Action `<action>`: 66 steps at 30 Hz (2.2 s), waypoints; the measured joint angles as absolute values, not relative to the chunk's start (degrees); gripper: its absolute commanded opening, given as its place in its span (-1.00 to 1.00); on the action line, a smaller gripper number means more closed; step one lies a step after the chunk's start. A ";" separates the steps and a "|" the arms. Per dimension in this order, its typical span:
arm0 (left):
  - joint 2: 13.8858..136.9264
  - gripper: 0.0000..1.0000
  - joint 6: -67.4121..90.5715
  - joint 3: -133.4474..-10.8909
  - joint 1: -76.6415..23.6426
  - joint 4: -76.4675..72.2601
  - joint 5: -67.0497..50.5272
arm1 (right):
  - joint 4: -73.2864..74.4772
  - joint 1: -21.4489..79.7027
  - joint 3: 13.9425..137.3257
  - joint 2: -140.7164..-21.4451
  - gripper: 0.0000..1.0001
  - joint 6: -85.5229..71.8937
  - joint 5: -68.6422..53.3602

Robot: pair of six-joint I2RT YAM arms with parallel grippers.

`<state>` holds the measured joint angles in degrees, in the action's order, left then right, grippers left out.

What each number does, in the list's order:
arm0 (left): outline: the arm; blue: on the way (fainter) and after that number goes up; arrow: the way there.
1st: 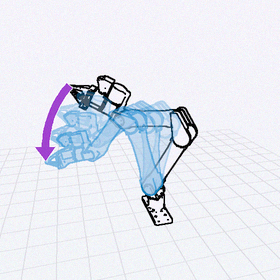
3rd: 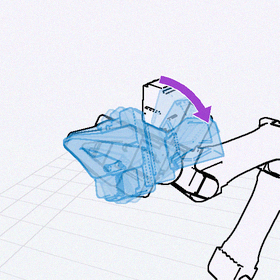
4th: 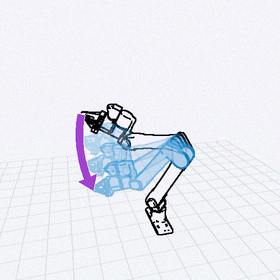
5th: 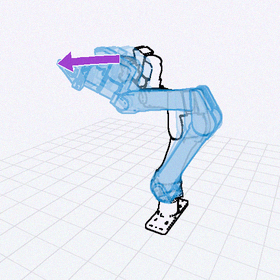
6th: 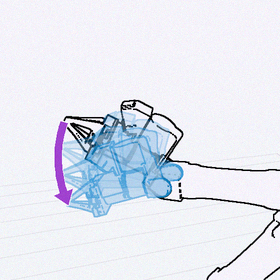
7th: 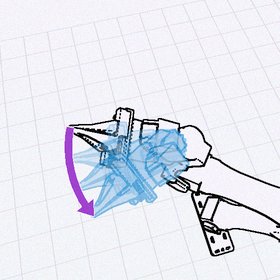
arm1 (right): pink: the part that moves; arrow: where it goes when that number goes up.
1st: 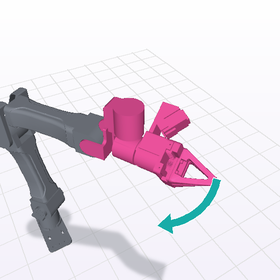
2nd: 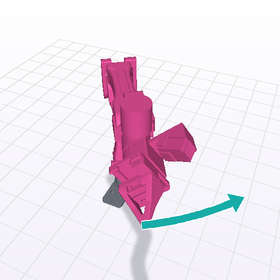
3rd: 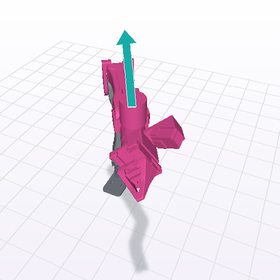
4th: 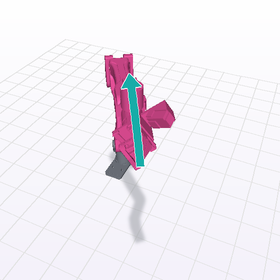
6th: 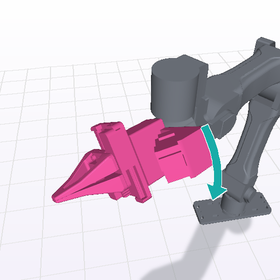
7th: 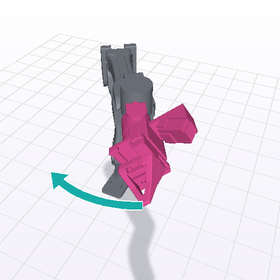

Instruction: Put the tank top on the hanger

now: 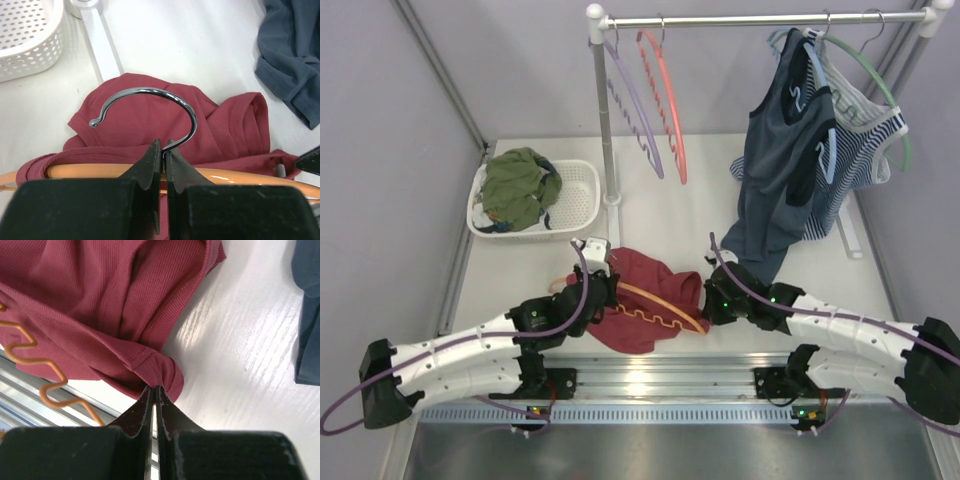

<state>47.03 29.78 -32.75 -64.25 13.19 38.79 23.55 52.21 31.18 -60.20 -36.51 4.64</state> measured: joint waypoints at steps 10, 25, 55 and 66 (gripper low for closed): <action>50.09 -1.00 33.15 -34.04 -64.25 13.37 45.98 | 26.37 52.21 30.74 -55.18 -1.00 -37.74 6.39; 50.65 -1.00 35.90 -34.83 -64.27 15.00 50.35 | 29.76 52.21 31.16 -52.77 -1.00 -37.80 7.75; 59.18 -1.00 33.08 -44.84 -64.25 15.03 51.96 | 41.23 57.39 60.36 -59.96 -1.00 -32.29 13.67; 64.49 -1.00 32.73 -52.66 -64.25 15.86 52.45 | 42.98 58.72 70.17 -64.95 -1.00 -29.52 13.78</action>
